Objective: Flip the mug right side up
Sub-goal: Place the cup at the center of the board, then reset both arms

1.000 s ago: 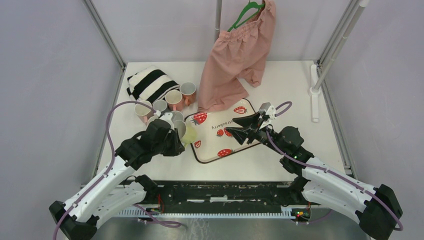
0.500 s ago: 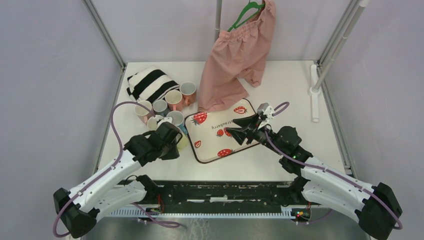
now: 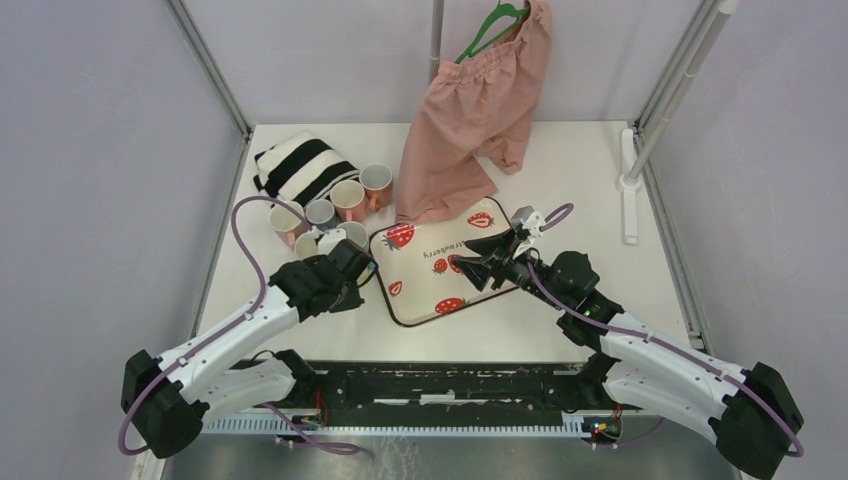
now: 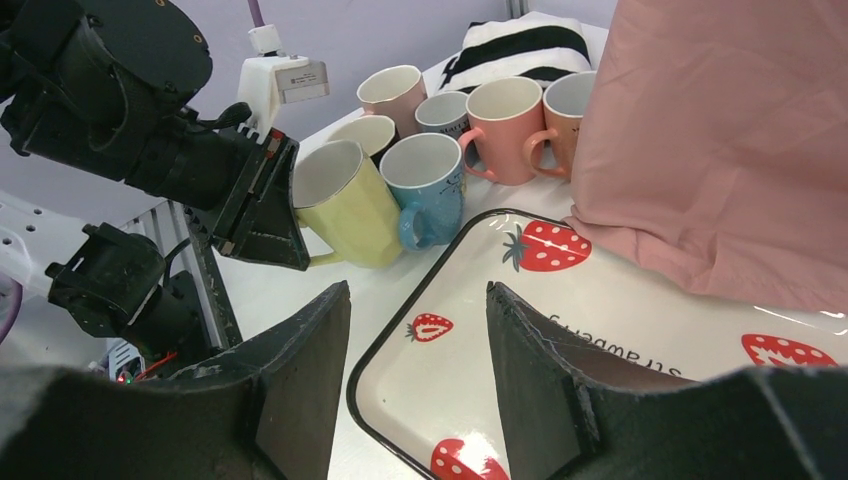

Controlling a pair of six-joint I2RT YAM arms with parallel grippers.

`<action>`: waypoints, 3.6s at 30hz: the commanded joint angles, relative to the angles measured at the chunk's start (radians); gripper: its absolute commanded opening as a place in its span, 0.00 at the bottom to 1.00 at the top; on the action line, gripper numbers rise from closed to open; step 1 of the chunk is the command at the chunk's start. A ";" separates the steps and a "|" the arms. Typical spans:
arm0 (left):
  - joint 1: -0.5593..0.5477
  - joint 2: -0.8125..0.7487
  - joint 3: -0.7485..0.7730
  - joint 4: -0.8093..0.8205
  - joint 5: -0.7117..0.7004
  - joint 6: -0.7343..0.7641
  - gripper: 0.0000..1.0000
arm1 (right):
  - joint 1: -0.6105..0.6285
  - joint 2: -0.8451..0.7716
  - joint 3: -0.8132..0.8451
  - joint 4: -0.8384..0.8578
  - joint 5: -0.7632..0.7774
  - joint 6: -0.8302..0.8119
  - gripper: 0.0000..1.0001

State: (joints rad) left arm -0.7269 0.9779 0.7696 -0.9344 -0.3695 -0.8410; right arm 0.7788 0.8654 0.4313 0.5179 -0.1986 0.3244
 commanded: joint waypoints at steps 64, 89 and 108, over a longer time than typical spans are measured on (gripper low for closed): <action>-0.005 -0.222 0.065 0.038 -0.123 -0.106 0.77 | 0.005 -0.054 0.032 -0.087 0.081 -0.054 0.59; -0.005 -0.358 0.215 0.385 -0.400 0.423 1.00 | 0.005 -0.103 0.458 -0.864 1.083 -0.291 0.98; -0.005 -0.363 0.253 0.359 -0.600 0.498 1.00 | 0.004 -0.444 0.329 -0.628 1.332 -0.484 0.98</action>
State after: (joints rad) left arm -0.7288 0.6075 0.9943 -0.5556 -0.8986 -0.3561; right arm 0.7788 0.4255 0.7910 -0.1719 1.0550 -0.0975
